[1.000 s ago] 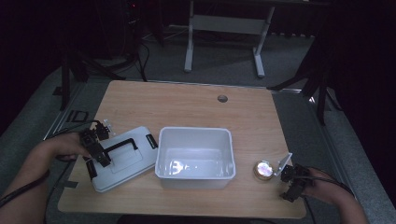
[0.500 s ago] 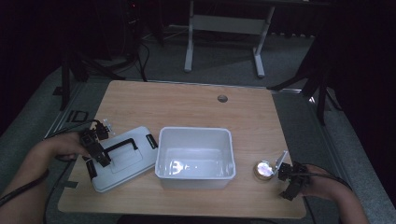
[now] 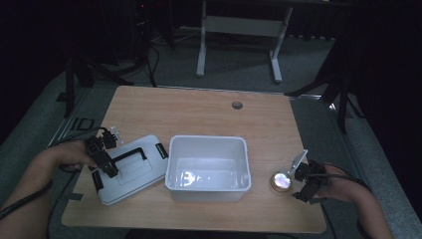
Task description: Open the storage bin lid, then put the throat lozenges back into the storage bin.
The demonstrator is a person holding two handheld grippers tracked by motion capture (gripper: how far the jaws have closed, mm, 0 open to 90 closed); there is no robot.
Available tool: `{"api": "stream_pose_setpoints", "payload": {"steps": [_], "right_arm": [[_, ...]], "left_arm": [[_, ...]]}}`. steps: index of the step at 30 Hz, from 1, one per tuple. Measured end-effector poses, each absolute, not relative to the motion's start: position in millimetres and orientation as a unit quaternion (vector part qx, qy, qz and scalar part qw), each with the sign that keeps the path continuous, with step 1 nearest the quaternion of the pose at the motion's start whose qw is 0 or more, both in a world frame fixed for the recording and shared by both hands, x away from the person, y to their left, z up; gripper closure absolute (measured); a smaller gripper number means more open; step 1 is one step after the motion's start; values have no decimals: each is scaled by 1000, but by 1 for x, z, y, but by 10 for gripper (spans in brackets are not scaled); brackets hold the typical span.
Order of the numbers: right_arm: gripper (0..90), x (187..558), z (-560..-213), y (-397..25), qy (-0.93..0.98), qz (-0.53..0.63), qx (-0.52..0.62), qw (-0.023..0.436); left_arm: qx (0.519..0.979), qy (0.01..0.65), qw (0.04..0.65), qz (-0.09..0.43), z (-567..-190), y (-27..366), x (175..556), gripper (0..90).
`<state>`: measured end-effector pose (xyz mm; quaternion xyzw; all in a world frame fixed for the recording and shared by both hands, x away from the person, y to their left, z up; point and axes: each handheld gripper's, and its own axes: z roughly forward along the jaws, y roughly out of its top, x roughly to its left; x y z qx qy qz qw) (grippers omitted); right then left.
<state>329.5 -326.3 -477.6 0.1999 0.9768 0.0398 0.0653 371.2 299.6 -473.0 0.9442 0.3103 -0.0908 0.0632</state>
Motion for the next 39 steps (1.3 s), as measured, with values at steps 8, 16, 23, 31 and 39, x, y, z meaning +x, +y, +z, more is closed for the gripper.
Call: {"api": "stream_pose_setpoints", "payload": {"steps": [8,16,23,31,39], "right_arm": [[130,335,-486,-314,985,28,160,66],[133,342,-493,-300,989,24,129,67],[140,353,-504,-289,990,16,122,63],[203,359,-512,-286,992,2,120,44],[205,353,-485,-284,993,2,101,57]], "left_arm": [[944,309,66,-93,-473,300,371,255],[945,308,62,-96,-475,301,371,255],[945,306,60,-95,-474,300,371,255],[946,303,60,-94,-473,297,370,255],[947,302,52,-94,-472,297,371,255]]}}
